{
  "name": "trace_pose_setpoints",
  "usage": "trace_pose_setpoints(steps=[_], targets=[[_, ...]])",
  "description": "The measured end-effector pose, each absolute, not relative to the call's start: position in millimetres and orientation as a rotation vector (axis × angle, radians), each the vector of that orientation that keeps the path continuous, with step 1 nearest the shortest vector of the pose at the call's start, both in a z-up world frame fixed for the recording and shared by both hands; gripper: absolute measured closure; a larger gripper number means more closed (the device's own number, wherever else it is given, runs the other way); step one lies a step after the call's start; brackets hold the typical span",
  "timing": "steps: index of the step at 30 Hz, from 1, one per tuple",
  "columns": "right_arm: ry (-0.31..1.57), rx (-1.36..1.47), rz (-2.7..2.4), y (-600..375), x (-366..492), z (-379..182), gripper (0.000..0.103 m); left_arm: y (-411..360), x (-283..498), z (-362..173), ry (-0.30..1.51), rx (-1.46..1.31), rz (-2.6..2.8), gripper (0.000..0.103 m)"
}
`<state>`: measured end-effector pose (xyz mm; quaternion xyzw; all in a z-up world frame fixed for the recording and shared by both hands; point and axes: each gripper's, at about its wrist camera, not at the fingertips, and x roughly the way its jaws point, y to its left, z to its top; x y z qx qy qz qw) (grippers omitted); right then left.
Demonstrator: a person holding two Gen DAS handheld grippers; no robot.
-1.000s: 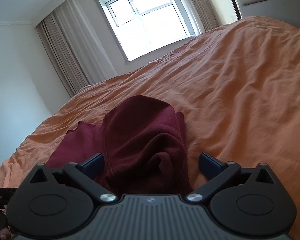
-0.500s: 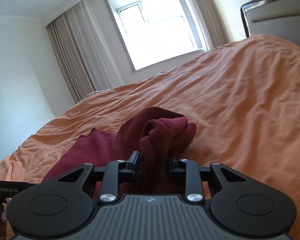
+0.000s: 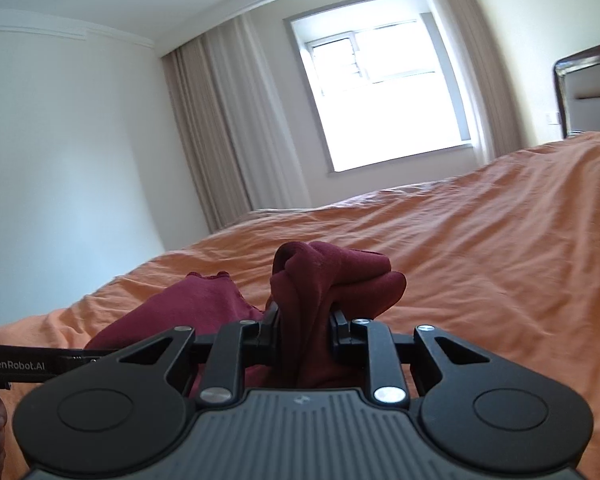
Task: Fold small clothes
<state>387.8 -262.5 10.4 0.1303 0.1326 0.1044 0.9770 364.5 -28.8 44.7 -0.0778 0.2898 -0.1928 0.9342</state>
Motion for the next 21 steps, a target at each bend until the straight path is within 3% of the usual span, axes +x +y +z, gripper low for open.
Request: trace_pose_setpoints(steps=[6, 12, 18, 21], targets=[[0.241, 0.222, 0.300, -200, 405, 4, 0.078, 18, 357, 66, 0.513, -0.108, -0.265, 0.073], [0.327, 0.160, 0.297, -170, 413, -23, 0.076, 60, 349, 58, 0.512, -0.076, -0.151, 0.073], [0.377, 0.179, 0.236, -183, 404, -32, 0.056, 88, 351, 29, 0.567, -0.157, -0.135, 0.068], [0.363, 0.173, 0.226, -187, 393, -26, 0.042, 89, 348, 29, 0.566, -0.189, -0.130, 0.059]])
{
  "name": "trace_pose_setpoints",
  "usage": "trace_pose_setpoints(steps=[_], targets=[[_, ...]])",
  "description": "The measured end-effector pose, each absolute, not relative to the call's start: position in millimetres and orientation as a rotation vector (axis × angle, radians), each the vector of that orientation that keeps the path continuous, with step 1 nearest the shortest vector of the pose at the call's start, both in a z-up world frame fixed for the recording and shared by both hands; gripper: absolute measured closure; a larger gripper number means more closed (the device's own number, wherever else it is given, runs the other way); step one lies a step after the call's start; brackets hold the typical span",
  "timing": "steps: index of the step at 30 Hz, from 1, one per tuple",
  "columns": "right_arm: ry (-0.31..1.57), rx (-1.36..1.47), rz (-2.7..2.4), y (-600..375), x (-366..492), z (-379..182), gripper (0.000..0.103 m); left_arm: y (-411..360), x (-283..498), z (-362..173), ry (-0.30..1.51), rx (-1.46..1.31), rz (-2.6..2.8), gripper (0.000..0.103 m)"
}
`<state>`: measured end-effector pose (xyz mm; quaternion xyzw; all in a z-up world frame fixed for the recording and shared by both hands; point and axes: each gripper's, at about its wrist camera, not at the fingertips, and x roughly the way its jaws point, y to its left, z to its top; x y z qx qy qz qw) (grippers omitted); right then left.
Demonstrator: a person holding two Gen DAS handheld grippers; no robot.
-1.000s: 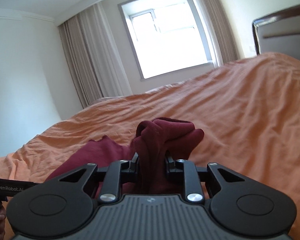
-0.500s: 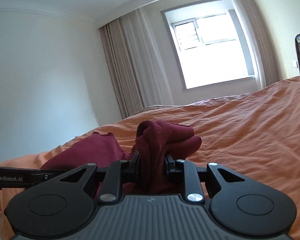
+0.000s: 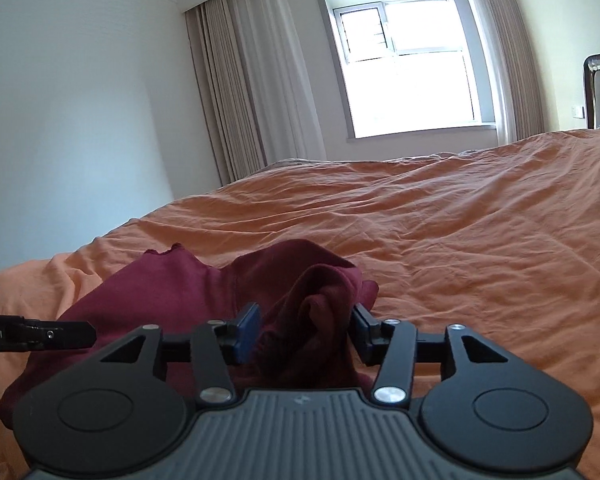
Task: Fold small clothes
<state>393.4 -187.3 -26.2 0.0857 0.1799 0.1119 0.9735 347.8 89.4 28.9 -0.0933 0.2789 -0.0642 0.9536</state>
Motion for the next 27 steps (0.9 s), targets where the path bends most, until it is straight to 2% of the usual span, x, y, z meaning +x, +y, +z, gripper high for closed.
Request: trace_pose_setpoints(steps=[2, 4, 9, 11, 18, 27], targets=[[0.342, 0.171, 0.216, -190, 386, -20, 0.033, 88, 345, 30, 0.568, -0.193, -0.129, 0.039], [0.316, 0.172, 0.214, -193, 373, -10, 0.022, 87, 338, 33, 0.559, -0.204, -0.122, 0.028], [0.227, 0.157, 0.219, -198, 328, 18, 0.003, 90, 312, 50, 0.518, -0.225, -0.087, 0.010], [0.192, 0.145, 0.225, -198, 308, 30, 0.000, 92, 297, 59, 0.487, -0.232, -0.074, 0.003], [0.118, 0.115, 0.252, -196, 236, 50, 0.000, 94, 229, 83, 0.415, -0.229, -0.034, 0.001], [0.047, 0.063, 0.226, -186, 149, 16, 0.000, 89, 137, 73, 0.390, -0.182, -0.015, 0.001]])
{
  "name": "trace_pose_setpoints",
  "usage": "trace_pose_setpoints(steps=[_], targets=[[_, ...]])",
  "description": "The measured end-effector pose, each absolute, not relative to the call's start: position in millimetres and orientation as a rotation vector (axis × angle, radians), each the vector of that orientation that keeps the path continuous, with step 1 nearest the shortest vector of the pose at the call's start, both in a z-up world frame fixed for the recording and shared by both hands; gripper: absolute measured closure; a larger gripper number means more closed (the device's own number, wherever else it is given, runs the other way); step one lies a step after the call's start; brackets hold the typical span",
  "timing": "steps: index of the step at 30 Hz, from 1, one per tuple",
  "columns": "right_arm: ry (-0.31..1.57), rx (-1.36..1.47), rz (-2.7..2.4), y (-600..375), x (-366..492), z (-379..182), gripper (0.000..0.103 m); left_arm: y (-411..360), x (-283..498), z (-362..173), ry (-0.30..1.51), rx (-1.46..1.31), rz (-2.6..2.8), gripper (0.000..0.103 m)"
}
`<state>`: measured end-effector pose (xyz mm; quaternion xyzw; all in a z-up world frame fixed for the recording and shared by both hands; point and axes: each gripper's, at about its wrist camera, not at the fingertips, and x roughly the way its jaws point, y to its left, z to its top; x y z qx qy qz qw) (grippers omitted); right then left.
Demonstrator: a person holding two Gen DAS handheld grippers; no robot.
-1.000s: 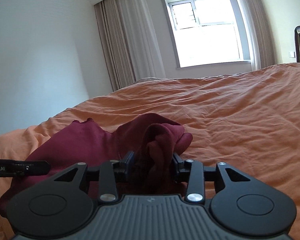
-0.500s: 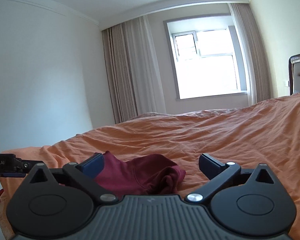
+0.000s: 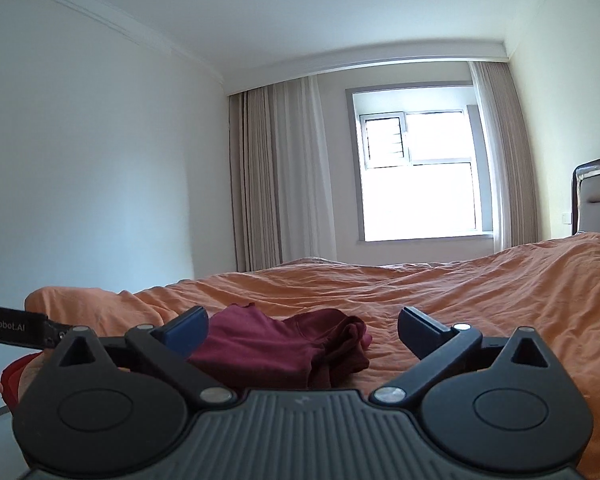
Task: Fold small clothes
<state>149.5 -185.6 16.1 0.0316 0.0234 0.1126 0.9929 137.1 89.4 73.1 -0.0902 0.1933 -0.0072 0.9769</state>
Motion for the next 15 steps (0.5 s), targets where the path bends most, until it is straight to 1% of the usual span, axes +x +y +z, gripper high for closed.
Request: trace_pose_setpoints(steps=[8, 15], targets=[[0.100, 0.094, 0.199, -181, 117, -11, 0.000, 94, 82, 49, 0.369, -0.134, 0.036, 0.001], [0.121, 0.097, 0.206, -181, 119, -15, 0.000, 103, 67, 34, 0.391, -0.123, 0.061, 0.001]])
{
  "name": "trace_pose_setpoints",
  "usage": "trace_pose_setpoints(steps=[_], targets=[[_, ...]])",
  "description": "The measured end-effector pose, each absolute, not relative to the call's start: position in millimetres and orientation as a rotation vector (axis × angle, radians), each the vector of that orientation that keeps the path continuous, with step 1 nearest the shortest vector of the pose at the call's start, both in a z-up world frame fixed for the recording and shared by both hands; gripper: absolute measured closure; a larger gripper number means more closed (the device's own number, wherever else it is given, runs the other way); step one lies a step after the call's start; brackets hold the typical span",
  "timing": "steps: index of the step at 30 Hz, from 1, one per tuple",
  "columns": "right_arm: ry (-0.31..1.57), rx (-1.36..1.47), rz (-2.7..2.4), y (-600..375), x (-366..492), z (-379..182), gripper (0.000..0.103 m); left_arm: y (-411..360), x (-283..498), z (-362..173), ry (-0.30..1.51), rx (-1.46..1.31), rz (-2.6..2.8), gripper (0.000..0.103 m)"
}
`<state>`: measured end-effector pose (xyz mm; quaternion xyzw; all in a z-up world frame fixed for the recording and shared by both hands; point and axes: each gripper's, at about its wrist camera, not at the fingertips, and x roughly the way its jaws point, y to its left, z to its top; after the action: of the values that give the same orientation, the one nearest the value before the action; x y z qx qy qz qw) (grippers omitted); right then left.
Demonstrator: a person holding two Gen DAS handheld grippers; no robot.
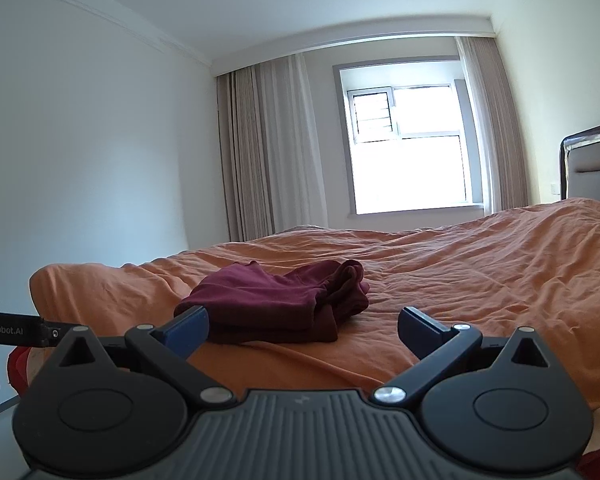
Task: Fold small clothes
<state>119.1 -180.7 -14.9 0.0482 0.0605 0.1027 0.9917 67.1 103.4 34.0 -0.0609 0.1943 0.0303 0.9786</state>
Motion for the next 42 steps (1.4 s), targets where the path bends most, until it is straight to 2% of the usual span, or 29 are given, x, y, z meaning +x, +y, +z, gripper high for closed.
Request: trace_pose_setpoints(steps=[42], targets=[[0.160, 0.114, 0.182, -186, 123, -25, 0.000, 94, 79, 25, 0.455, -0.125, 0.168, 0.001]])
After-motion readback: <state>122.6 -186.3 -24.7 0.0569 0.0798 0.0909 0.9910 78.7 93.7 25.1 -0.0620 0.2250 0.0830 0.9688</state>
